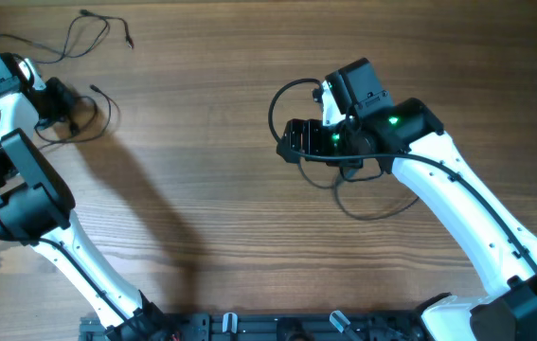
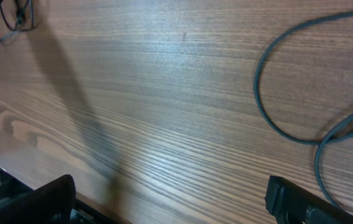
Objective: Untangle cables
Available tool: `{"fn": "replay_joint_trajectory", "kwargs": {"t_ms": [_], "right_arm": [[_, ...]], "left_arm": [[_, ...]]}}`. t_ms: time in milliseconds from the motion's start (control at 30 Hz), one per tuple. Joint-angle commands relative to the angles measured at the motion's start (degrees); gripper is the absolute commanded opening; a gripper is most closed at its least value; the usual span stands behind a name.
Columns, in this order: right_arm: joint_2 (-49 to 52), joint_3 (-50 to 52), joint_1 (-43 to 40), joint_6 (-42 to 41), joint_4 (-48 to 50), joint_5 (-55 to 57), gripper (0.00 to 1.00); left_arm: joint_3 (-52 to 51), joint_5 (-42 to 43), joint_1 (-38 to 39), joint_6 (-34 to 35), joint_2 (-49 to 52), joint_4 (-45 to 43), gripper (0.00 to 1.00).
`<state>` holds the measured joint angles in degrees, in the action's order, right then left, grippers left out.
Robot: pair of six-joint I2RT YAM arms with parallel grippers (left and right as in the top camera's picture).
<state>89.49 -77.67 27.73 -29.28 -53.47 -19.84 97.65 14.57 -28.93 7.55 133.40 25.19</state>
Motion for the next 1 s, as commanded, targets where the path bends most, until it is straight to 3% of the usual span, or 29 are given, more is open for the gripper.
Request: {"fn": "replay_joint_trajectory", "kwargs": {"t_ms": [0, 333, 567, 667, 700, 867, 967], "right_arm": [[1.1, 0.4, 0.5, 0.8, -0.7, 0.5, 1.0], [1.1, 0.4, 0.5, 0.8, -1.2, 0.5, 1.0], [1.1, 0.4, 0.4, 0.7, -1.0, 0.5, 1.0], [1.1, 0.4, 0.4, 0.7, -0.6, 0.5, 1.0], [1.0, 0.4, 0.4, 0.7, -0.2, 0.6, 1.0], [1.1, 0.4, 0.4, 0.7, 0.3, 0.7, 1.0], [1.0, 0.4, 0.4, 0.8, 0.2, 0.8, 1.0]], "left_arm": [[-1.0, 8.0, 0.7, -1.2, 1.4, 2.6, 0.04], [-0.8, 8.0, 0.5, -1.1, -0.1, 3.8, 0.04], [-0.5, 12.5, 0.5, 0.6, -10.0, 3.8, 0.07], [-0.5, 15.7, 0.5, 9.5, -16.2, 4.3, 0.6], [-0.5, 17.7, 0.5, 11.5, -18.1, 4.9, 1.0], [-0.5, 34.8, 1.1, 15.8, -25.1, 12.4, 1.0], [-0.5, 38.9, 2.8, 15.2, -25.4, 21.9, 1.0]]}}
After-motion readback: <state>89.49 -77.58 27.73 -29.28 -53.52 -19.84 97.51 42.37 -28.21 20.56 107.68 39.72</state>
